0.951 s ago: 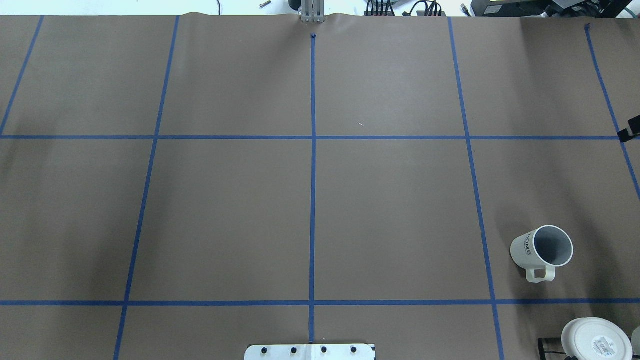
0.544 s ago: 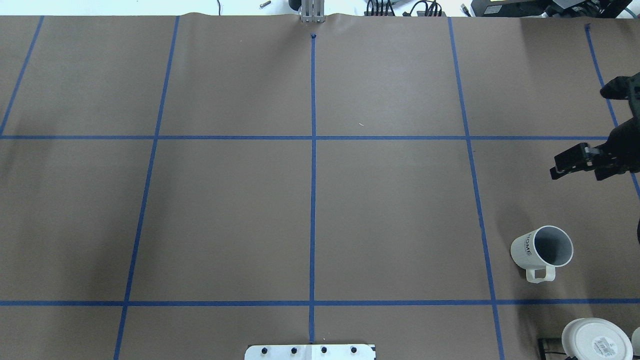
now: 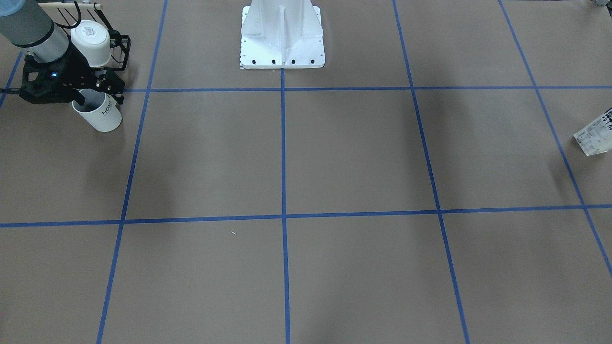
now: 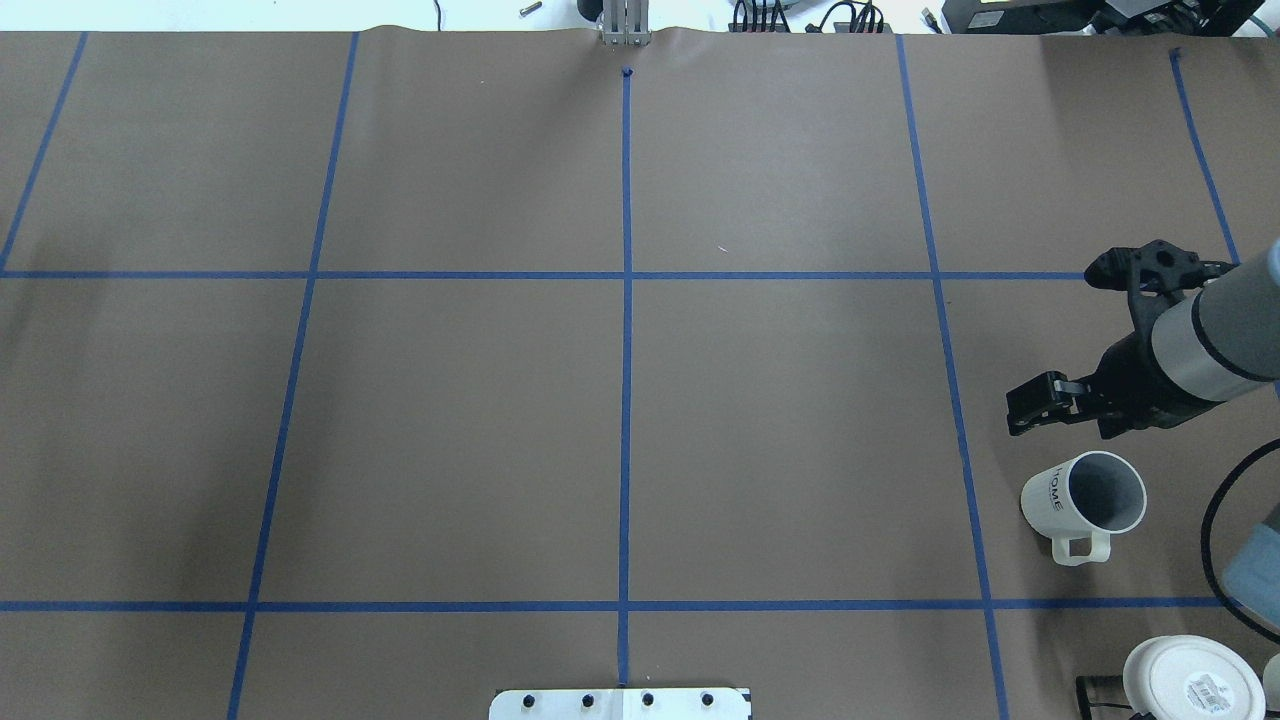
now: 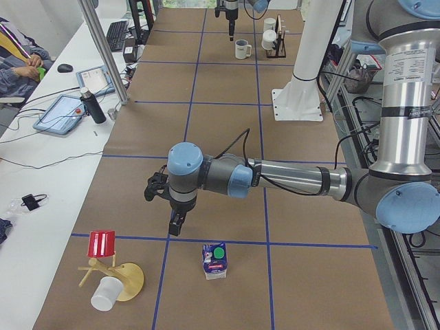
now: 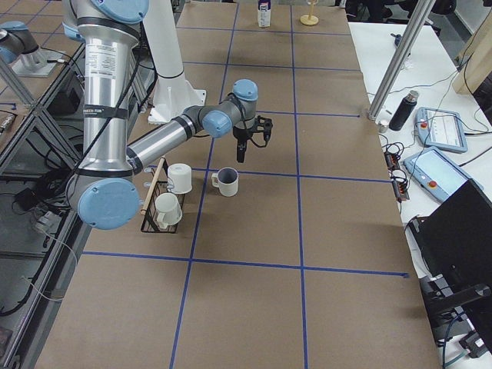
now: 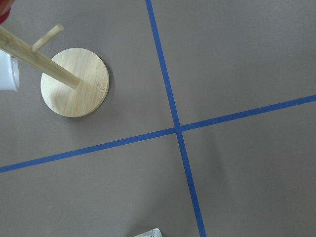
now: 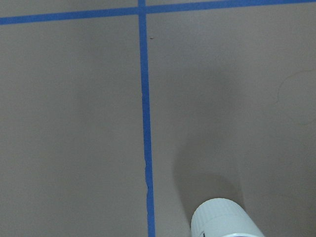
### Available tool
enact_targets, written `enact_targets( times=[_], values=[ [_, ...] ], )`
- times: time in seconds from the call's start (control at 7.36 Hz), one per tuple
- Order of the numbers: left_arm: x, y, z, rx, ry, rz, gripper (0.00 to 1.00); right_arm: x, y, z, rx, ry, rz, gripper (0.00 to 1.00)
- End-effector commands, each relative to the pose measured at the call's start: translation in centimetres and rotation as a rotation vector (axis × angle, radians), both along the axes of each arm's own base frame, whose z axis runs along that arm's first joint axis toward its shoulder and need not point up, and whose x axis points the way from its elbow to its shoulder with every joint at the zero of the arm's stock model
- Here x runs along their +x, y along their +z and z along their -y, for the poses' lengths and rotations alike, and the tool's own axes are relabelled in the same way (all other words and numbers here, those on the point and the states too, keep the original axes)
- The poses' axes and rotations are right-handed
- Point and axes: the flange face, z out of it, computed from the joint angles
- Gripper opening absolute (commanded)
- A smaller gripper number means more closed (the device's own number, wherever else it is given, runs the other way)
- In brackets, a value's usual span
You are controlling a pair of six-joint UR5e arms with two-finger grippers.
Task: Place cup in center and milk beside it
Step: 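Reach the right gripper down to the white mug and grasp it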
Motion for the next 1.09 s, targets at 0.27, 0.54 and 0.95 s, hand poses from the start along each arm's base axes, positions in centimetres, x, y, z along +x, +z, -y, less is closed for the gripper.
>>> enact_targets(
  times=[0.27,0.54,0.95],
  values=[
    [0.1,-0.1,-0.2,-0.003,-0.008,-0.003,0.99,-1.2,4.0,-2.4,-0.029,-0.061,-0.053,0.75],
    [0.0,-0.5,-0.2,0.005,-0.010,0.000,0.99,-2.3,5.9,-2.4,-0.051,-0.078,-0.081,0.70],
    [0.0,-0.6,-0.2,0.007,-0.012,0.001,0.99,-2.4,6.0,-2.5,-0.056,-0.076,-0.084,0.00]
  ],
)
